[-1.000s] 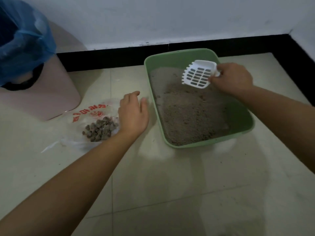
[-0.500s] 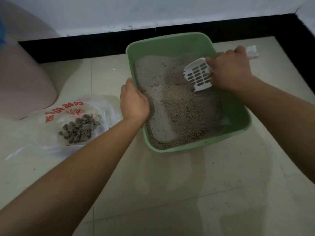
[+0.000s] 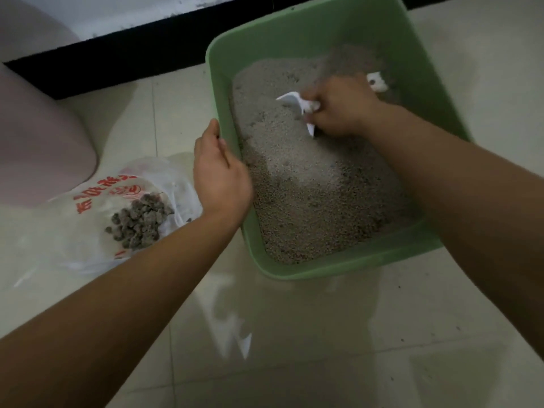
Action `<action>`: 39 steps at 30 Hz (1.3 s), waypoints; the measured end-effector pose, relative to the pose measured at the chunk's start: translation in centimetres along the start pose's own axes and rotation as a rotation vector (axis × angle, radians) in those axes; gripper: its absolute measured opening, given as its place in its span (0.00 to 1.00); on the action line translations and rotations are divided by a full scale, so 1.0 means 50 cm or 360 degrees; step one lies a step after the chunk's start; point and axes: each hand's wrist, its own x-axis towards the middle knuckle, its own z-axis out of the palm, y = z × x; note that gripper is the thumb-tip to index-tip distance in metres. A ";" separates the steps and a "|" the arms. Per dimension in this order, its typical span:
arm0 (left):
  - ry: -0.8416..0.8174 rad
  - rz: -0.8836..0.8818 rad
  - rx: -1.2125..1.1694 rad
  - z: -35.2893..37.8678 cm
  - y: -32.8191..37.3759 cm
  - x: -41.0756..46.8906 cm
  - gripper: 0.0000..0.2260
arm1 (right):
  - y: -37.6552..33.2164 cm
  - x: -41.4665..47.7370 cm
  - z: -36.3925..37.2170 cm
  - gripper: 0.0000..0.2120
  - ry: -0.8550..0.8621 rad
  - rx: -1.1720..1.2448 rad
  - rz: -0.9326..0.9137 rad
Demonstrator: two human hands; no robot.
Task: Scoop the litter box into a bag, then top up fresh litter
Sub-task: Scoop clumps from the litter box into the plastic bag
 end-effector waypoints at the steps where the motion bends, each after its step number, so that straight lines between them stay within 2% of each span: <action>1: 0.0000 0.0011 -0.0007 0.000 -0.002 0.001 0.19 | -0.003 0.004 0.003 0.16 0.0006 0.0042 -0.0024; 6: 0.0004 0.0002 -0.0080 0.000 -0.005 0.001 0.19 | -0.003 -0.012 -0.005 0.22 -0.0090 0.0368 -0.0085; 13: -0.0009 -0.0072 -0.0138 0.001 0.002 0.000 0.18 | 0.005 -0.101 0.003 0.16 -0.0483 0.0536 -0.0195; 15: -0.0007 -0.0096 -0.0199 0.002 0.002 0.001 0.18 | 0.008 -0.133 0.015 0.17 -0.0506 0.0604 -0.0184; 23: -0.0038 -0.0151 -0.0267 -0.003 0.014 -0.006 0.18 | 0.039 -0.213 -0.025 0.21 -0.0344 0.0880 0.0051; 27: -0.0048 -0.0163 -0.0243 -0.005 0.018 -0.005 0.18 | 0.044 -0.236 -0.055 0.21 -0.0061 0.1001 0.0149; 31: -0.0051 -0.0165 -0.0221 -0.007 0.018 -0.006 0.18 | 0.042 -0.239 -0.042 0.21 0.0130 0.0966 0.0230; 34: -0.0052 -0.0175 -0.0226 -0.006 0.018 -0.004 0.18 | 0.029 -0.236 -0.034 0.20 0.0169 0.1105 0.0198; 39: -0.0044 -0.0171 -0.0243 -0.005 0.017 -0.005 0.18 | 0.018 -0.223 -0.029 0.20 0.0151 0.1105 0.0227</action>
